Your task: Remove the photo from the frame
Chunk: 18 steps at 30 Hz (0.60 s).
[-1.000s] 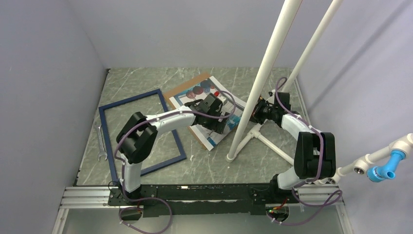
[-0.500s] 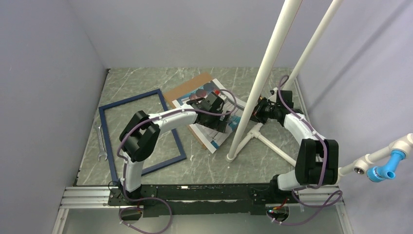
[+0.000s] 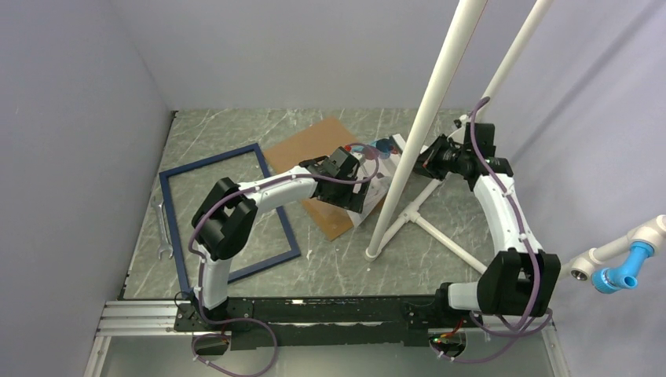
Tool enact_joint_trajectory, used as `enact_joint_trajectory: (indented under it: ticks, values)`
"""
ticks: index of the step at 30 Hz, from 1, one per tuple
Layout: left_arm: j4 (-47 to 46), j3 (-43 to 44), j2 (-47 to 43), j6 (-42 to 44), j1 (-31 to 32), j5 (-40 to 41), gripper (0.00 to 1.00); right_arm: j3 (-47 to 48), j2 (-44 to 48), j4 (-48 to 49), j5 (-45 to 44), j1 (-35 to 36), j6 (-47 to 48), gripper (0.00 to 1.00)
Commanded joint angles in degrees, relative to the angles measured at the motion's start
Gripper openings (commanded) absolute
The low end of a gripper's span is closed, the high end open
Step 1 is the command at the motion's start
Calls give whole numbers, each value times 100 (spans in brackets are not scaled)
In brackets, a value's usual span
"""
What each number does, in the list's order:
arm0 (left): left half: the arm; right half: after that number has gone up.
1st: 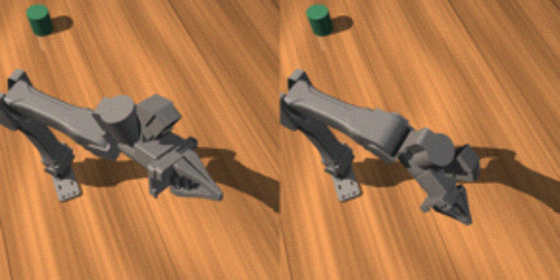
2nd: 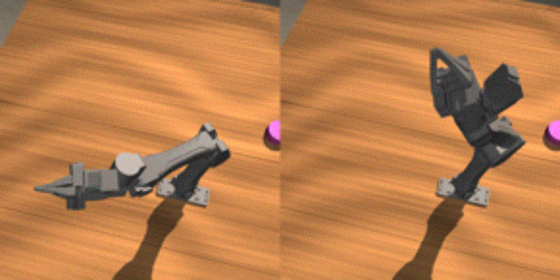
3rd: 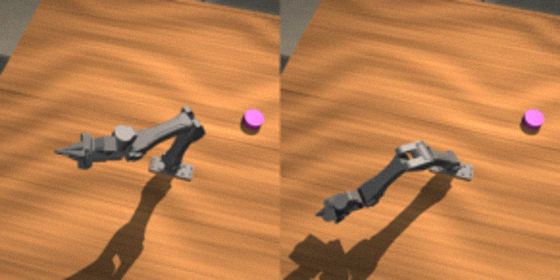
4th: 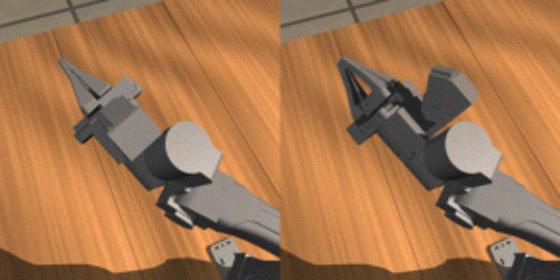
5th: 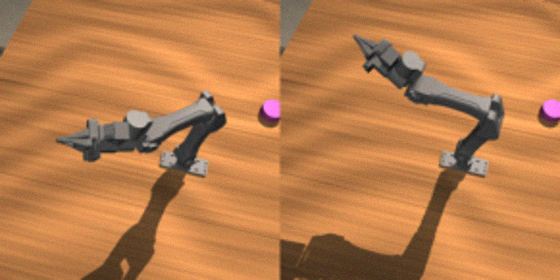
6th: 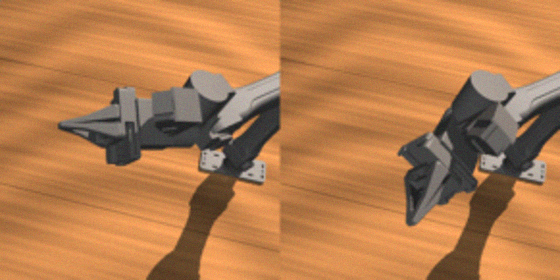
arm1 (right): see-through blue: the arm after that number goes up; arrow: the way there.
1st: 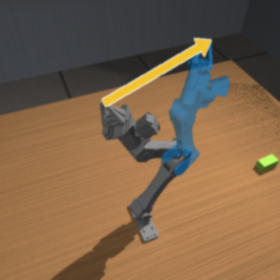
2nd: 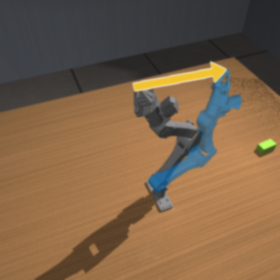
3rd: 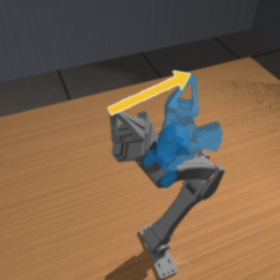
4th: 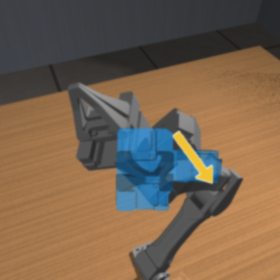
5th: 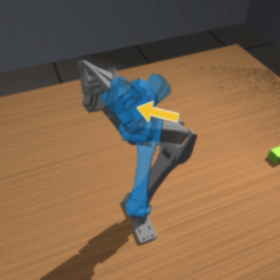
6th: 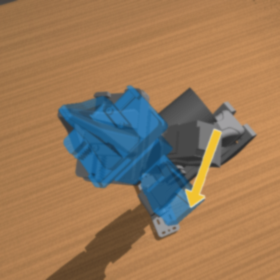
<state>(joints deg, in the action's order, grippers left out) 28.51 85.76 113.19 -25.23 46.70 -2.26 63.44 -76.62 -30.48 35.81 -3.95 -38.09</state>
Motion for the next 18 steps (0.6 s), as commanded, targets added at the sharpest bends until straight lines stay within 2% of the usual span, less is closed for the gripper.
enact_joint_trajectory:
  ticks: [1, 6, 13, 18]
  values:
    - [-145, 190, -382, -165, -8, -396, 99, 777, 420, -949, -277, -59, 315, 0]
    - [-355, 177, -653, -372, -39, -935, 99, 1547, 578, -1463, -459, -63, 416, 0]
    - [-768, -221, -1380, -672, -235, -1548, 99, 3335, 288, -2323, -506, -63, 538, 0]
    - [-1073, -671, -2034, -881, -457, -1744, 99, 4074, -10, -2097, -1, 48, 392, 0]
